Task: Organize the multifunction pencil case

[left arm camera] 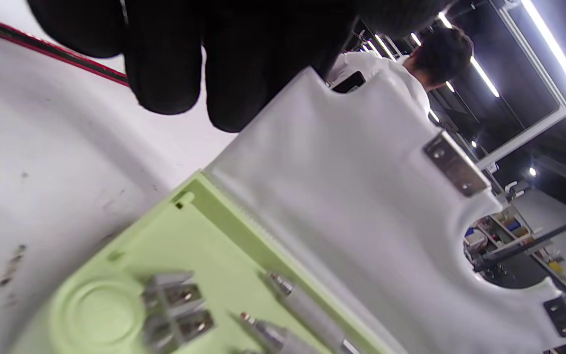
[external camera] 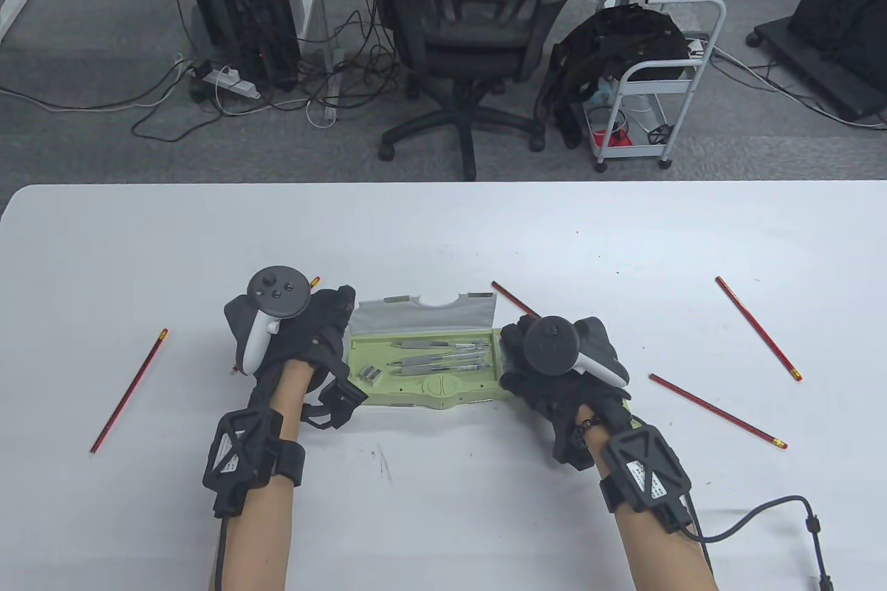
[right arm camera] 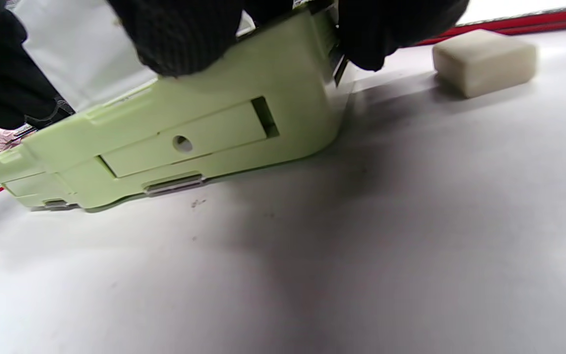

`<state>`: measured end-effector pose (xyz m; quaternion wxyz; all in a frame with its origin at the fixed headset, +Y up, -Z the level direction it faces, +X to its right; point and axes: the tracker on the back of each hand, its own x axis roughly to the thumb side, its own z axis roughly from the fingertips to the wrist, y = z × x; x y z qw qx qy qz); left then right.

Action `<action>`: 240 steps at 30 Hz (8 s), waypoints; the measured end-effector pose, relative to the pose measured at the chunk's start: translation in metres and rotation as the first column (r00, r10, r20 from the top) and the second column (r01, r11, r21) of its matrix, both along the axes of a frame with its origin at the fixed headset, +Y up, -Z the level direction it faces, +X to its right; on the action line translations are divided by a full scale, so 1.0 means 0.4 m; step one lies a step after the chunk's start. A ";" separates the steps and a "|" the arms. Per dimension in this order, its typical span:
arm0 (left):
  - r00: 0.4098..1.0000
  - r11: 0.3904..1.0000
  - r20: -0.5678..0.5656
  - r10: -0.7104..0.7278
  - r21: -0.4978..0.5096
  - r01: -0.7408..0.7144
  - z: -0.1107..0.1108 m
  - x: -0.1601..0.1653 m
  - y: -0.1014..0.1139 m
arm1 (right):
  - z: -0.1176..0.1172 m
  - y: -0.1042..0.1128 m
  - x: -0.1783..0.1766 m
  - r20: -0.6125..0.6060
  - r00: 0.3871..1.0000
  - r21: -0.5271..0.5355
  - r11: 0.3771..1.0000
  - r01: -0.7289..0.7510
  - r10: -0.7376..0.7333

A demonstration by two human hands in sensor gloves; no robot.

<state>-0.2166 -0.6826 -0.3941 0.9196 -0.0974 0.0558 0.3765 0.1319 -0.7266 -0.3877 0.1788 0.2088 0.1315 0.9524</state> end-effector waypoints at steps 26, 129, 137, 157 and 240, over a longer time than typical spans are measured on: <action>0.823 0.874 0.295 -0.486 0.169 0.455 0.135 0.084 -0.135 | -0.001 0.004 -0.007 -0.017 1.000 -0.020 1.000 -0.020 0.020; 0.817 0.871 0.302 -0.492 0.186 0.456 0.129 0.079 -0.137 | 0.074 0.086 0.090 0.068 0.952 0.257 0.916 -0.307 0.300; 0.815 0.869 0.302 -0.495 0.188 0.458 0.130 0.080 -0.138 | 0.191 0.114 0.068 0.029 0.968 0.259 0.933 -0.248 0.249; 0.812 0.868 0.305 -0.497 0.189 0.460 0.129 0.081 -0.137 | 0.225 0.005 0.005 -0.031 0.966 0.312 0.921 -0.233 0.255; 0.820 0.877 0.312 -0.480 0.175 0.447 0.128 0.079 -0.135 | 0.065 -0.010 -0.061 0.216 0.953 0.101 0.966 -0.239 0.213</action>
